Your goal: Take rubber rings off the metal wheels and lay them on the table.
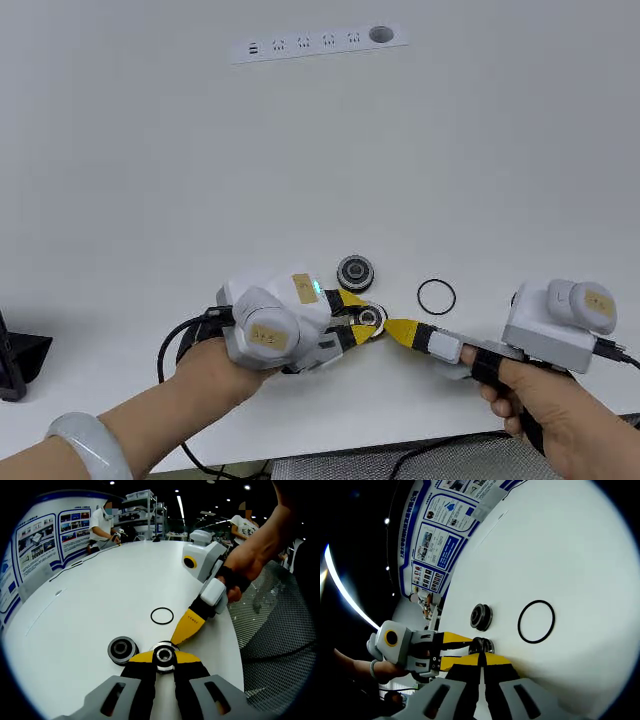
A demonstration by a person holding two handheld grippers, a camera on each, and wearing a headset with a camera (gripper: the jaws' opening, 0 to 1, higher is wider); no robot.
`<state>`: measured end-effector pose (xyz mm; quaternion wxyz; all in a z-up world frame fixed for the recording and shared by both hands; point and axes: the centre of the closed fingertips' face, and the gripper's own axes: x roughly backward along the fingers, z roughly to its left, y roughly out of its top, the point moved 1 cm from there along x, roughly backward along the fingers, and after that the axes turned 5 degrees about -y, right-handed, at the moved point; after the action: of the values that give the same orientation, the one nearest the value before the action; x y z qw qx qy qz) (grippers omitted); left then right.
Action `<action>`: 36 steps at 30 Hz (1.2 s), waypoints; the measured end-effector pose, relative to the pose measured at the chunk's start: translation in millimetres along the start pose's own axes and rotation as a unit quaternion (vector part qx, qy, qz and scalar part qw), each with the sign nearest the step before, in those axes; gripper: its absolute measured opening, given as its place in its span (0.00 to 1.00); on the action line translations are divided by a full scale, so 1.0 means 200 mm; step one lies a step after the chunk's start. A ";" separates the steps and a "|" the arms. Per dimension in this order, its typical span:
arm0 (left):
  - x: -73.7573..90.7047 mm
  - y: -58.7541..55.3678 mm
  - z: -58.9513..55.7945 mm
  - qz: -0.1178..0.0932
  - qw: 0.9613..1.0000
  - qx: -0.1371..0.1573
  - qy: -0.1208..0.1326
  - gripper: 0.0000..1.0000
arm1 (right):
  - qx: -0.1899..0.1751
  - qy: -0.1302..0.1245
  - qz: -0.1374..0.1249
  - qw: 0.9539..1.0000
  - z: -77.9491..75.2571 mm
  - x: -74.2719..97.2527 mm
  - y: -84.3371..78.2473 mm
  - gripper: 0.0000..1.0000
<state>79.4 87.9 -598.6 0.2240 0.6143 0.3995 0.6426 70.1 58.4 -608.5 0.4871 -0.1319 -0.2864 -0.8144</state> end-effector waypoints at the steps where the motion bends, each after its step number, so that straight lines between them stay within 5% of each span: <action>1: 0.00 0.00 0.00 0.000 1.000 0.000 0.000 0.13 | 0.001 0.000 0.000 1.000 0.00 0.00 0.00 0.03; 36: 0.01 0.01 0.00 0.000 1.000 0.002 0.000 0.13 | 0.027 0.025 0.002 0.999 0.11 -0.01 0.01 0.02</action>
<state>79.1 88.4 -596.8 0.2228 0.6151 0.4005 0.6416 70.5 72.1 -591.0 0.4988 -0.0993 -0.2958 -0.8086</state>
